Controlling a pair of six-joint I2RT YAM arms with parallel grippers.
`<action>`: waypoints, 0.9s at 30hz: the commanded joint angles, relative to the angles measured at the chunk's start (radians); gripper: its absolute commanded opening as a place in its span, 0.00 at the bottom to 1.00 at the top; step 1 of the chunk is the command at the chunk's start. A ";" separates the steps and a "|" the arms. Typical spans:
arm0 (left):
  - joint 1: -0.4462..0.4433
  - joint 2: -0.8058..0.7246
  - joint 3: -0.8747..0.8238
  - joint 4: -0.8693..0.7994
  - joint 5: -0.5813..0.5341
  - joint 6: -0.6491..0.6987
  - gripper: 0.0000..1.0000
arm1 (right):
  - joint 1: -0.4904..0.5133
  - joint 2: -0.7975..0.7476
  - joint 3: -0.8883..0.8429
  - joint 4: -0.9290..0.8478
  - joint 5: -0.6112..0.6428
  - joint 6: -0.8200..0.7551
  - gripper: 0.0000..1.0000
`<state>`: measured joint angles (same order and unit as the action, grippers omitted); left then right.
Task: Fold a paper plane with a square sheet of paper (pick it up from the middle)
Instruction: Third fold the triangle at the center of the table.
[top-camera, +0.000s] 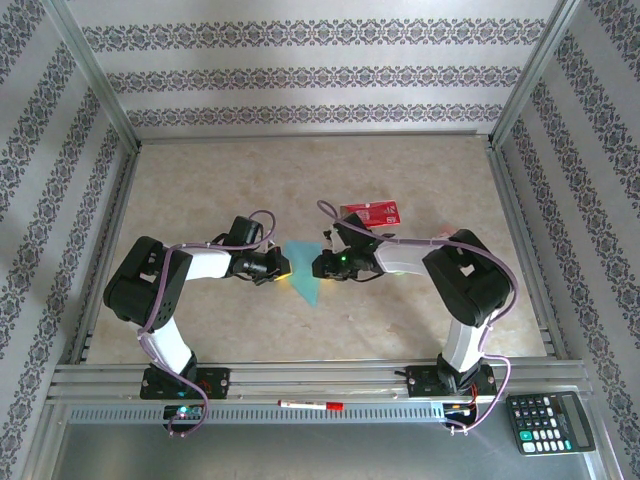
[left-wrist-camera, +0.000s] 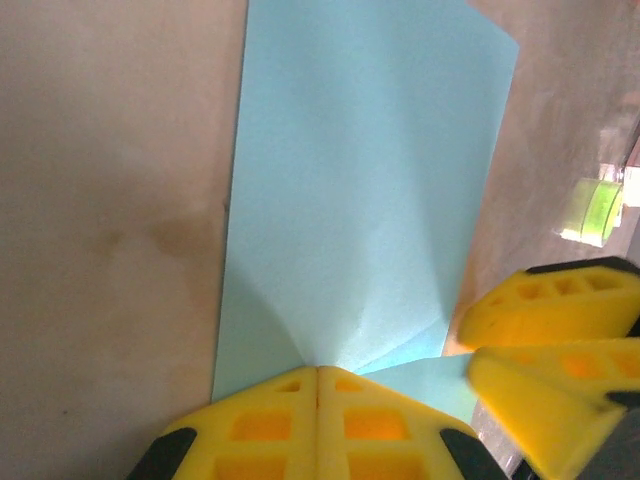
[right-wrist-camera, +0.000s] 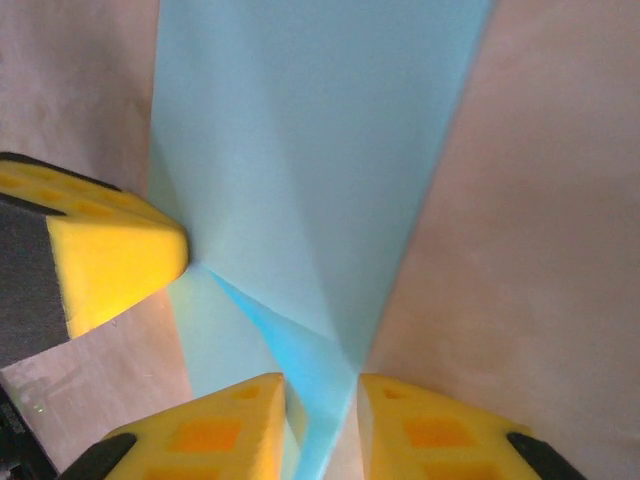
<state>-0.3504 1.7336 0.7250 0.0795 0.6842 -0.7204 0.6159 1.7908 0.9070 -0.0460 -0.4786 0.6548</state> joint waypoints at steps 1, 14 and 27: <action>0.012 0.034 -0.025 -0.049 -0.049 0.036 0.00 | -0.008 -0.075 -0.024 -0.069 0.024 -0.032 0.27; 0.013 0.040 -0.018 -0.071 -0.060 0.055 0.00 | 0.188 -0.110 0.001 -0.026 0.008 -0.033 0.18; 0.013 0.046 -0.011 -0.087 -0.066 0.068 0.00 | 0.181 0.025 0.018 -0.025 -0.026 -0.056 0.09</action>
<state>-0.3504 1.7348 0.7254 0.0784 0.6849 -0.6846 0.8021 1.8046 0.9436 -0.0742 -0.4835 0.6212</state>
